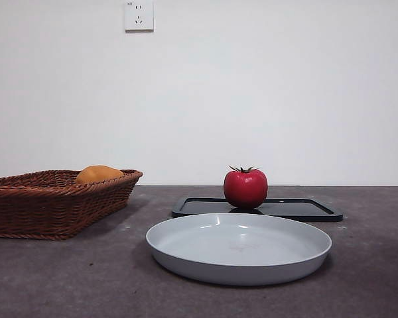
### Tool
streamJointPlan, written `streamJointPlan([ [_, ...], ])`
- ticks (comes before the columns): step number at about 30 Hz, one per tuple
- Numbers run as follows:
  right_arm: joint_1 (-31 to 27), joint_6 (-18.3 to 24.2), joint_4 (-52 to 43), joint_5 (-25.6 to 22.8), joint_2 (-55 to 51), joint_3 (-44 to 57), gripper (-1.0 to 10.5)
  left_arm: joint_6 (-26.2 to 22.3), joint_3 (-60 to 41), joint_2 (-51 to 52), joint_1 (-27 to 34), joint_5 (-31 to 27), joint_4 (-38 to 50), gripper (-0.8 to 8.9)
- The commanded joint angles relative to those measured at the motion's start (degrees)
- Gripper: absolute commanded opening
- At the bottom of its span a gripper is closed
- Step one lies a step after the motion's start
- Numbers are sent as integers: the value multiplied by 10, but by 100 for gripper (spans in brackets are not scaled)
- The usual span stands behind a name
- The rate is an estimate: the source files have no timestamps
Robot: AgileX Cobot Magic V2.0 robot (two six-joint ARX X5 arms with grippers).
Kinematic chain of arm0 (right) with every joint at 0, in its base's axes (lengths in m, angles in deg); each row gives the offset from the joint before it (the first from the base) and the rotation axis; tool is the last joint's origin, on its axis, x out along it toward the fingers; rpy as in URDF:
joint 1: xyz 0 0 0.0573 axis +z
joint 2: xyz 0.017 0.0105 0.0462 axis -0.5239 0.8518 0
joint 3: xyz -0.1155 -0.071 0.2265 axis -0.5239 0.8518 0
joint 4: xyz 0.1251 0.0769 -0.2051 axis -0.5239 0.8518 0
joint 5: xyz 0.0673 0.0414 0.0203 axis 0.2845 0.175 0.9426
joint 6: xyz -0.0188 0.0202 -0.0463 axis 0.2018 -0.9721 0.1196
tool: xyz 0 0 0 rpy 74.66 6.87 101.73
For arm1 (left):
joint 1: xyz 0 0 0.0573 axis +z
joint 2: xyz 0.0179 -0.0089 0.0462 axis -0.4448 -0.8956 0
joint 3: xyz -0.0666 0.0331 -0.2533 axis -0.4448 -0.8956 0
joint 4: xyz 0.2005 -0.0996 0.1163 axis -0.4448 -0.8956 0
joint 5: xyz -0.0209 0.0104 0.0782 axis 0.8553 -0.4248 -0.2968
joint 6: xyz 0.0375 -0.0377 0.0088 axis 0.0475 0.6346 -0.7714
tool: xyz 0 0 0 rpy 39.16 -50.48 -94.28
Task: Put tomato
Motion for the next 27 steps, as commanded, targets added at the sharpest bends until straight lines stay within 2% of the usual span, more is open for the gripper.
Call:
streamJointPlan([
  [1,0,6,-8,0,-1,3,47,-4,-12,1,0,0,-3,28],
  [27,0,6,-8,0,-1,3,47,-4,-12,1,-14,0,-3,28],
])
